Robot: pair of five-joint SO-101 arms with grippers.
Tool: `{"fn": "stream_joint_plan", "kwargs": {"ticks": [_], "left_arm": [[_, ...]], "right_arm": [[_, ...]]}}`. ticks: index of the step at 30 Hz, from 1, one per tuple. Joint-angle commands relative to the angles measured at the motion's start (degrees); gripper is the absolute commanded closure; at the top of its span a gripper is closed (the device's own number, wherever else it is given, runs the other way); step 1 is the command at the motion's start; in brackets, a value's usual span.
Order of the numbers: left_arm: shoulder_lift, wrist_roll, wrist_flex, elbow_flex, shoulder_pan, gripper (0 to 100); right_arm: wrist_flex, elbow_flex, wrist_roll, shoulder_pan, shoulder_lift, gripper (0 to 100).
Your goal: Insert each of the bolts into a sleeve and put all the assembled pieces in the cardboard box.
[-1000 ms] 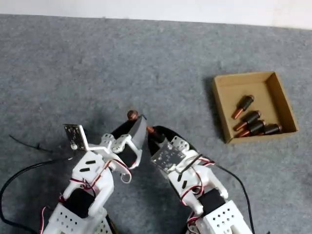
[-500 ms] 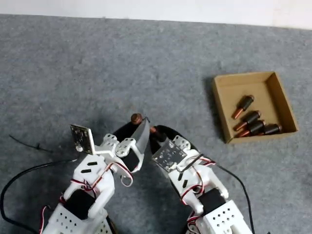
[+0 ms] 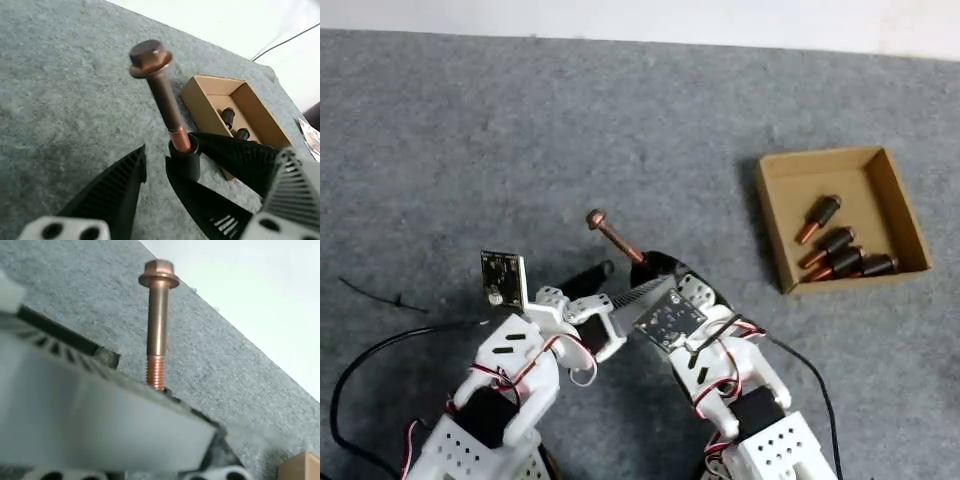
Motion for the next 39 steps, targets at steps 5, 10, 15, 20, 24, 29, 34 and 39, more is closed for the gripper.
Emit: {"fn": "stream_joint_plan", "kwargs": {"ticks": [5,10,15,20,24,29,34,39], "left_arm": [[-0.7,0.8,0.1,1.1,-0.5,62],[-0.8,0.8,0.1,1.0,-0.9,62],[-0.7,3.3,-2.3,1.1,-0.7,63],[-0.5,5.6,-6.0,1.1,-0.5,66],[-0.6,4.7,-6.1,1.1,-0.4,67],[-0.7,3.3,-9.0,1.1,0.9,67],[-0.7,0.5,-9.1,1.0,2.6,67],[-0.7,0.5,-9.1,1.1,2.2,67]], "right_arm": [[-2.5,7.6,0.7,0.6,-1.1,99.3],[-2.5,7.6,0.8,0.6,-1.1,99.3],[-2.5,7.7,0.9,0.2,-1.1,99.3],[-2.5,7.7,0.9,0.2,-1.1,99.3],[-2.5,7.7,0.9,0.3,-1.1,99.3],[-2.5,7.7,0.9,0.4,-1.1,99.3],[-2.5,7.6,0.9,0.6,-1.1,99.3],[-2.5,7.5,0.9,0.6,-1.1,99.3]]}}
